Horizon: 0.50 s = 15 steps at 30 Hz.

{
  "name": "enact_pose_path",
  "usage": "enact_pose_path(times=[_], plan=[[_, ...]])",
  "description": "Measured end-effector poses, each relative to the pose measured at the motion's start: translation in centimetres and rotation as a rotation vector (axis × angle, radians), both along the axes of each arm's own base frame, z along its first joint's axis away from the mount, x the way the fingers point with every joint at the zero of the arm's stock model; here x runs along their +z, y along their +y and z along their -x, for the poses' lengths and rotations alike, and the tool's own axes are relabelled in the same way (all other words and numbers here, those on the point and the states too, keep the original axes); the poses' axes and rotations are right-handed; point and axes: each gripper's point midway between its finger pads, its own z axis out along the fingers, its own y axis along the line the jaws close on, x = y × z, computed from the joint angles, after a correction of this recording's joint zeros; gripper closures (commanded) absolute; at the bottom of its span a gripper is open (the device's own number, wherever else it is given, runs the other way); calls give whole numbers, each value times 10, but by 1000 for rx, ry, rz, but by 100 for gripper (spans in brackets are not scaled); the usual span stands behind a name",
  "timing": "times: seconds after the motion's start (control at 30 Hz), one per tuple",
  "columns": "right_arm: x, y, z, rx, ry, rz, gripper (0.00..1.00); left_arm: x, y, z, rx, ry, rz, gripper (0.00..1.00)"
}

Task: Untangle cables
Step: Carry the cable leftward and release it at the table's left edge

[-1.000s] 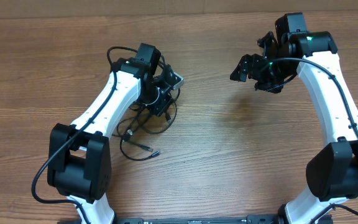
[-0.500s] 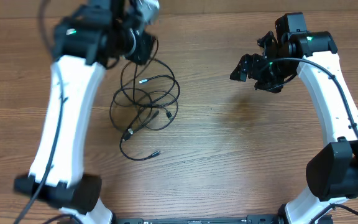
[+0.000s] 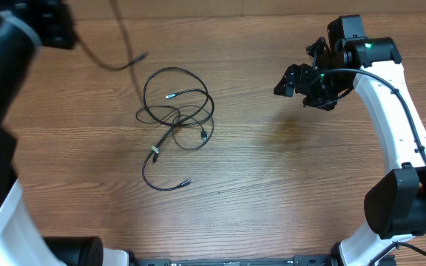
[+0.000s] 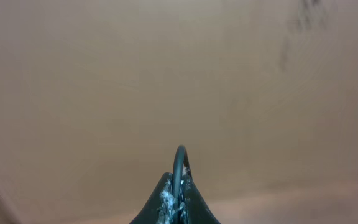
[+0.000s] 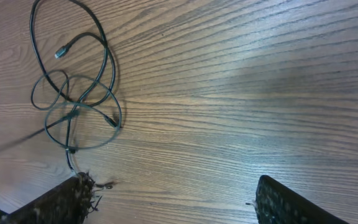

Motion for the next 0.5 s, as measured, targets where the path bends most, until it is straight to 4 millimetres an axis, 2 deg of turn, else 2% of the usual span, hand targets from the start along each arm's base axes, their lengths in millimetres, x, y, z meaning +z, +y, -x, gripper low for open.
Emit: enact_pose_path(times=[0.13, 0.27, 0.4, 0.5], plan=[[0, 0, 0, 0, 0, 0, 18, 37, 32, 30, 124, -135, 17, 96], [0, 0, 0, 0, 0, 0, 18, 63, 58, 50, 235, -240, 23, 96], [0, 0, 0, 0, 0, 0, 18, 68, 82, 56, 355, -264, 28, 96], [0, 0, 0, 0, 0, 0, 18, 58, 100, 46, 441, -227, 37, 96]])
